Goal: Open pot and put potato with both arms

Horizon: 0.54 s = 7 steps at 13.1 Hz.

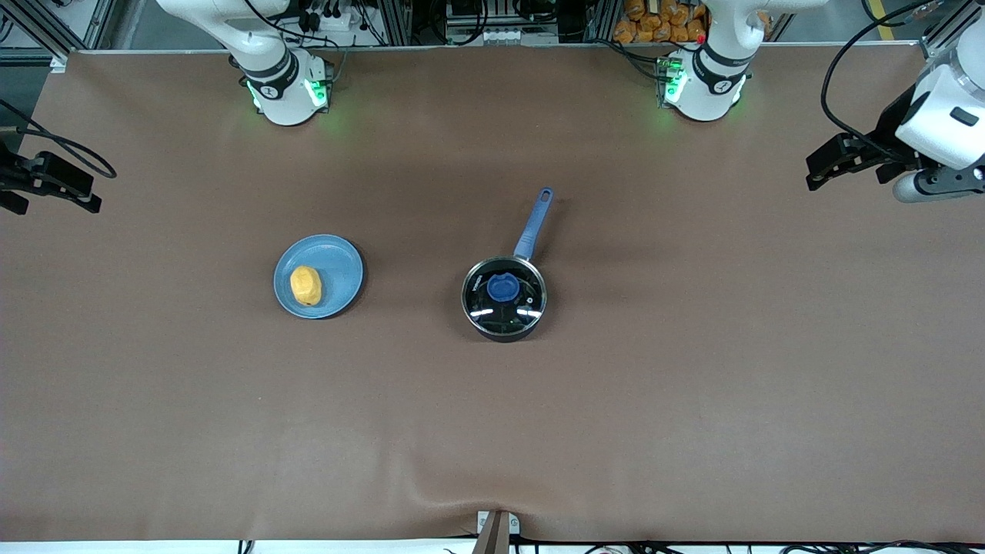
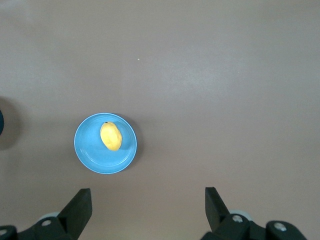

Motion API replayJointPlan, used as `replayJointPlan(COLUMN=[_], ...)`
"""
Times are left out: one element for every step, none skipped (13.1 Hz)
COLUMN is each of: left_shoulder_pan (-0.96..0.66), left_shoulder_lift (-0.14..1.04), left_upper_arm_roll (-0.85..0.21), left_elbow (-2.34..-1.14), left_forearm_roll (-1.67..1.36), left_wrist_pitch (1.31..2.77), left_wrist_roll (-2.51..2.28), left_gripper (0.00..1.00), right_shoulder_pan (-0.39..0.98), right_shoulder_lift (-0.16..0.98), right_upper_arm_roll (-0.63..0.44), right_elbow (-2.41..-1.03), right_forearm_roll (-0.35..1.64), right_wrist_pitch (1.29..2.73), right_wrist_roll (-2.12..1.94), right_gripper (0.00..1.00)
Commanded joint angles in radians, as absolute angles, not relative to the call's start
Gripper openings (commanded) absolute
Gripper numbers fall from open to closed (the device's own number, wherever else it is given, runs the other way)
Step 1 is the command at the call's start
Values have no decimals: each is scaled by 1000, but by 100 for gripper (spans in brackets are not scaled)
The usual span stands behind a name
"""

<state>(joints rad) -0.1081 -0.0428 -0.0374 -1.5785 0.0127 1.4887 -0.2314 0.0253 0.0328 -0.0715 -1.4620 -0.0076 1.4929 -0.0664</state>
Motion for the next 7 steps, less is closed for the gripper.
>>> replayJointPlan(left_shoulder_pan=[-107,-107,-107,-107,-109,-106,-106], left_shoulder_lift=[-49,-48,-46,-41,-43,-44,-44], left_upper_arm_roll=[-51,-51,-51,-51,-52,-60,-61], left_elbow=[-1572,-1571,-1572,-1571,-1571,-1571,-1572], left_forearm_roll=[9,5,3,2,2,2,2], left_wrist_pitch=[1473,1474,1474,1474,1474,1474,1474], left_wrist_roll=[-215,-216,-215,-216,-216,-216,-216], left_gripper=[100,100,100,100,100,100,100], right_shoulder_pan=[18,18,21,21,20,20,20], right_shoulder_lift=[12,12,12,12,12,12,12], right_upper_arm_roll=[-63,-61,-61,-61,-61,-61,-61], right_elbow=[-1483,-1483,-1483,-1483,-1483,-1483,-1483], right_forearm_roll=[-12,-12,-12,-12,-12,-12,-12], right_wrist_pitch=[1497,1500,1500,1500,1499,1496,1496], right_wrist_roll=[-66,-66,-66,-67,-67,-66,-67], right_gripper=[100,100,100,100,100,100,100])
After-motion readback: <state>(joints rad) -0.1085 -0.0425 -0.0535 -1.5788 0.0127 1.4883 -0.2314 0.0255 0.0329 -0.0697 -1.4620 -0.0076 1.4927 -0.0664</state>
